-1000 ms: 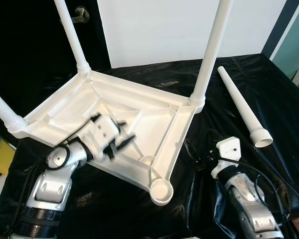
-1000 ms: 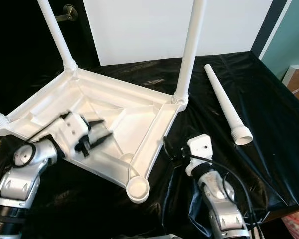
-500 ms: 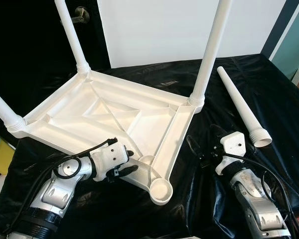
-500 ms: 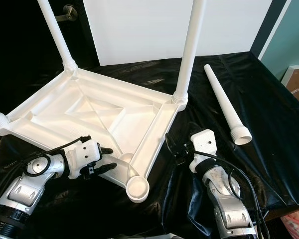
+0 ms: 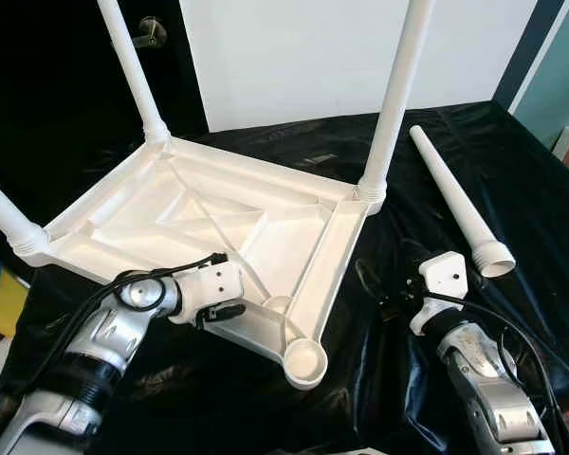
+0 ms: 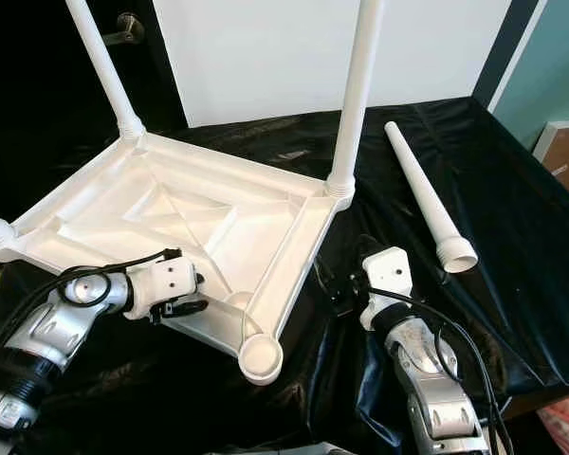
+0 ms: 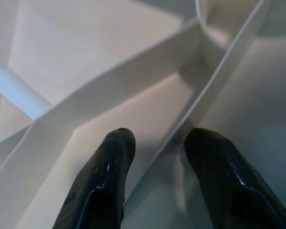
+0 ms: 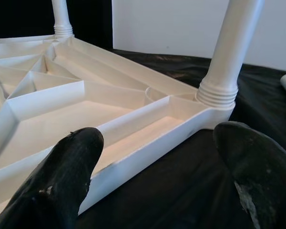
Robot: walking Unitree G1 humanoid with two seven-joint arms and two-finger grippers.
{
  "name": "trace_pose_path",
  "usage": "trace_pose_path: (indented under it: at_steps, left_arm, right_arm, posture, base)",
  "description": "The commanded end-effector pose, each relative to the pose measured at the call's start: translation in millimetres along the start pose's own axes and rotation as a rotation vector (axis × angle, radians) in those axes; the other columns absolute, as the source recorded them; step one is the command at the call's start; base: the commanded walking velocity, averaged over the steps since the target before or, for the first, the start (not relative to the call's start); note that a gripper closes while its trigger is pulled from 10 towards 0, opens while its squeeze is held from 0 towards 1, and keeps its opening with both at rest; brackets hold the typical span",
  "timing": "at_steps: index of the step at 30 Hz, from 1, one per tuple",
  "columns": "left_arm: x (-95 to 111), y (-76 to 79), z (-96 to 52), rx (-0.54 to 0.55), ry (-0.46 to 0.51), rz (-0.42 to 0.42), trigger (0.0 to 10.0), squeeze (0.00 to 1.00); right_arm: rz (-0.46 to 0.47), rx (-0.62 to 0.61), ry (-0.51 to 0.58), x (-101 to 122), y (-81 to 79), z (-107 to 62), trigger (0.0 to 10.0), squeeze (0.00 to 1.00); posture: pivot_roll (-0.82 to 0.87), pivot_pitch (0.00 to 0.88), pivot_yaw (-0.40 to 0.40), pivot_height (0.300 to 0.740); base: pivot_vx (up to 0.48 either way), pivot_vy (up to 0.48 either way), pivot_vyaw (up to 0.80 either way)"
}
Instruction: Building children table
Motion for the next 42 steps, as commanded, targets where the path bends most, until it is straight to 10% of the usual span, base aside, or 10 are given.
trace_pose_path:
  at_steps: [1, 10, 11, 42]
  left_arm:
    - [-9.9, 1.8, 1.6, -0.036, -0.06, 0.023, 10.0, 0.0]
    - [-11.9, 13.1, 8.6, -0.171, -0.087, 0.033, 9.9, 0.0]
    - [-11.0, 15.0, 10.3, -0.189, -0.08, 0.021, 0.0, 0.0]
    - [39.2, 25.2, 19.2, -0.145, 0.164, -0.044, 0.0, 0.0]
  right_arm:
    - [0.006, -0.005, -0.019, -2.4, -1.5, -3.6, 10.0, 0.0]
    - [-0.001, -0.018, -0.028, -3.8, -2.2, -6.5, 10.0, 0.0]
    - [-0.002, -0.023, -0.029, -3.9, -2.0, -7.0, 10.0, 0.0]
    - [-0.01, -0.189, -0.089, -12.7, 17.5, -1.5, 10.0, 0.0]
  posture:
    - [-0.12, 0.07, 0.055, 0.74]
    - [-0.14, 0.063, 0.08, 0.74]
    - [-0.15, 0.061, 0.084, 0.74]
    - [-0.13, 0.049, 0.077, 0.74]
  base:
    - [0.0, 0.0, 0.0]
    - [0.0, 0.0, 0.0]
    - [0.0, 0.0, 0.0]
    - [0.0, 0.0, 0.0]
Point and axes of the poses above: a point about 5 cm out from each wrist's last joint towards the gripper, its own z axis pointing out of the wrist towards the gripper, its own x axis along the axis of the wrist's last joint, y = z × x, the point moved 2 cm from there along z, pointing out of the wrist towards the gripper, and after that the axes turned 4 degrees about -z, right-handed, at the moved point
